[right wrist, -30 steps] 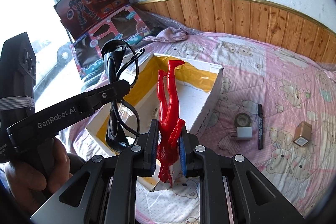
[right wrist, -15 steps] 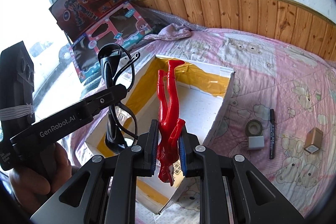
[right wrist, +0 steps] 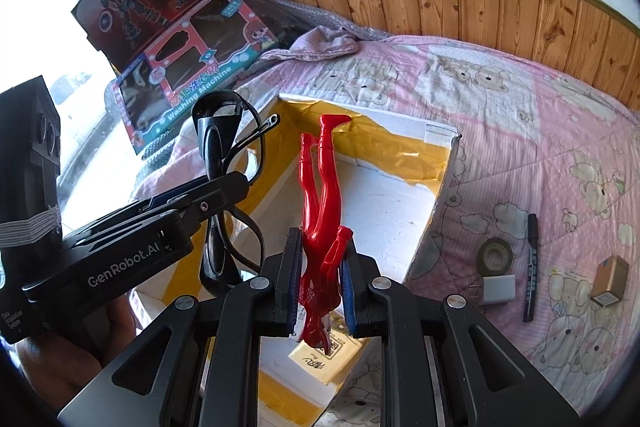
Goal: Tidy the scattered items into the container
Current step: 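Open both tools to drop the glasses and red figure into the box, then withdraw both tools from the box toward the remaining items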
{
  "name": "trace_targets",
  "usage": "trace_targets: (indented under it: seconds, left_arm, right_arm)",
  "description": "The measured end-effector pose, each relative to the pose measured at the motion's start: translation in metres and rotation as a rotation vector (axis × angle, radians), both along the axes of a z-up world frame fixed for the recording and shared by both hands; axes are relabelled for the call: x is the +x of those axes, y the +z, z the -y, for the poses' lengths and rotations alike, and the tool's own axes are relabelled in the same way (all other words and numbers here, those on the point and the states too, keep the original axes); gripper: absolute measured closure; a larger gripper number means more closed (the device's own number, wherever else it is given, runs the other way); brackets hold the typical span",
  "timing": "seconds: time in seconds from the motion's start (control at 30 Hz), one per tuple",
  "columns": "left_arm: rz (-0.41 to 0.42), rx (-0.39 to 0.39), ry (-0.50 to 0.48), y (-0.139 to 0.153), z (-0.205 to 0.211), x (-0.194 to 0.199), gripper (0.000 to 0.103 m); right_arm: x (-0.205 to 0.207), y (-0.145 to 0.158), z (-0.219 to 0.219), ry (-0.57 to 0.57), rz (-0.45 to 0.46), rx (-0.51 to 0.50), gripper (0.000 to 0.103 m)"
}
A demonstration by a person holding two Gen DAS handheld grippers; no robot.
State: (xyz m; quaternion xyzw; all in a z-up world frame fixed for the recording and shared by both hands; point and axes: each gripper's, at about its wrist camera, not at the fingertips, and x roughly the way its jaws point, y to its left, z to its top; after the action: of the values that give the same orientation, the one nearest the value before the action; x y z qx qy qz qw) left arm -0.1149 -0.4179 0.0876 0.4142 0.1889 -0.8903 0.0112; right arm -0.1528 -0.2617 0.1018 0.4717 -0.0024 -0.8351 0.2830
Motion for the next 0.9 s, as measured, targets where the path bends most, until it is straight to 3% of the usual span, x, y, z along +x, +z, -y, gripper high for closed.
trace_targets:
  seconds: [0.33, 0.57, 0.63, 0.73, 0.9]
  left_arm:
    - [0.097, 0.040, 0.016, -0.034, 0.000, -0.037, 0.063]
    - [0.146, 0.014, 0.039, -0.060, 0.001, -0.057, 0.063]
    - [0.166, 0.013, 0.054, -0.070, 0.003, -0.062, 0.056]
    - [0.172, 0.023, 0.060, -0.077, 0.004, -0.061, 0.044]
    - [0.149, 0.039, 0.064, -0.068, 0.008, -0.049, 0.044]
  right_arm:
    - [-0.029, -0.023, 0.011, 0.008, 0.023, 0.060, 0.085]
    - [-0.047, -0.037, 0.019, 0.006, 0.020, 0.111, 0.081]
    - [-0.052, -0.039, 0.018, -0.013, 0.023, 0.113, 0.073]
    - [-0.050, -0.038, 0.013, -0.029, 0.025, 0.098, 0.072]
    - [-0.031, -0.030, 0.006, -0.011, 0.008, 0.080, 0.072]
